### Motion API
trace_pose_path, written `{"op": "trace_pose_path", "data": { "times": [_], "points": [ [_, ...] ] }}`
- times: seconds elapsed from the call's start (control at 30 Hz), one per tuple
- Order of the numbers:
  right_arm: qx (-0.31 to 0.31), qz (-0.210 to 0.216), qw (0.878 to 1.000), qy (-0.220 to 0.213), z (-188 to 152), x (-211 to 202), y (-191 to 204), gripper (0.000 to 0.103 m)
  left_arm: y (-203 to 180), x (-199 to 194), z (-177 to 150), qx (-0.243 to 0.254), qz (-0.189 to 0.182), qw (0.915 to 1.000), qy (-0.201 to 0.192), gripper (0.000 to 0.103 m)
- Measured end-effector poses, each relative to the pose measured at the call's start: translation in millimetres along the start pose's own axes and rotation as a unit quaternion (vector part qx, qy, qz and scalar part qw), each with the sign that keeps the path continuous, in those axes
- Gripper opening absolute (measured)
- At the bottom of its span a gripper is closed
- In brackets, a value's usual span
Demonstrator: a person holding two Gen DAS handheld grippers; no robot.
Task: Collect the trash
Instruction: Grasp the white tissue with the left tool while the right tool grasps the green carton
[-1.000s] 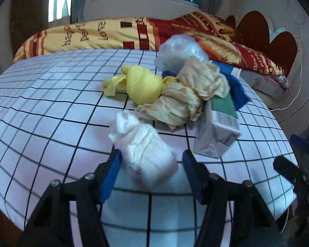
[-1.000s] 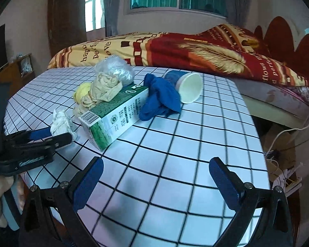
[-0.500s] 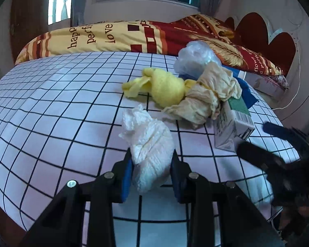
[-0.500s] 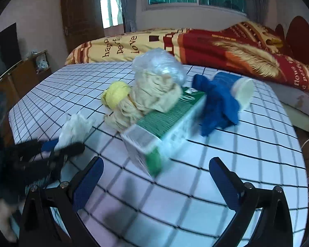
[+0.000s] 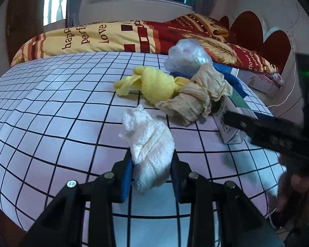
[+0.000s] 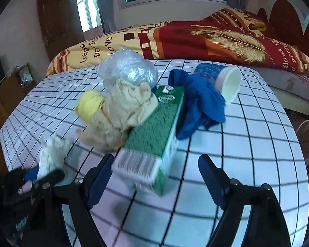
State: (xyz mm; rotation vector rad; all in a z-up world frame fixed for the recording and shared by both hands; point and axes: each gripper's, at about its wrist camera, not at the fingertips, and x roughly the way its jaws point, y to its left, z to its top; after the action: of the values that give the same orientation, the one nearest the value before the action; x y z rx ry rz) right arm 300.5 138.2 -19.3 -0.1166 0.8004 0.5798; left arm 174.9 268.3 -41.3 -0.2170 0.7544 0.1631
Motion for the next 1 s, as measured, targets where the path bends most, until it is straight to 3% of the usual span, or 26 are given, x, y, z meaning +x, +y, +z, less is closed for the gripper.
{"op": "trace_pose_path", "data": {
  "times": [0.03,0.07,0.17,0.43,0.6,1.0],
  "points": [
    [0.0,-0.009,1.0,0.007,3,5,0,0.076,-1,-1,0,0.001,0.0,1.0,-0.001,0.034],
    [0.001,-0.001,1.0,0.014,4,8,-1,0.048,-1,-2,1,0.002,-0.001,1.0,-0.001,0.034],
    [-0.015,0.001,1.0,0.005,-4,-5,-2,0.043,-3,-8,0,0.007,-0.008,0.9999,-0.003,0.034],
    [-0.069,0.009,0.997,-0.023,-40,-58,0,0.041,-27,-25,-11,0.025,-0.023,0.9994,-0.009,0.033],
    [-0.059,0.003,0.997,-0.055,-51,-94,-16,0.041,-49,-42,-18,0.038,-0.034,0.9985,-0.019,0.033],
    [-0.03,-0.044,0.995,-0.083,-83,-171,-83,0.041,-111,-56,-26,0.081,-0.073,0.9937,-0.025,0.033]
  ]
}}
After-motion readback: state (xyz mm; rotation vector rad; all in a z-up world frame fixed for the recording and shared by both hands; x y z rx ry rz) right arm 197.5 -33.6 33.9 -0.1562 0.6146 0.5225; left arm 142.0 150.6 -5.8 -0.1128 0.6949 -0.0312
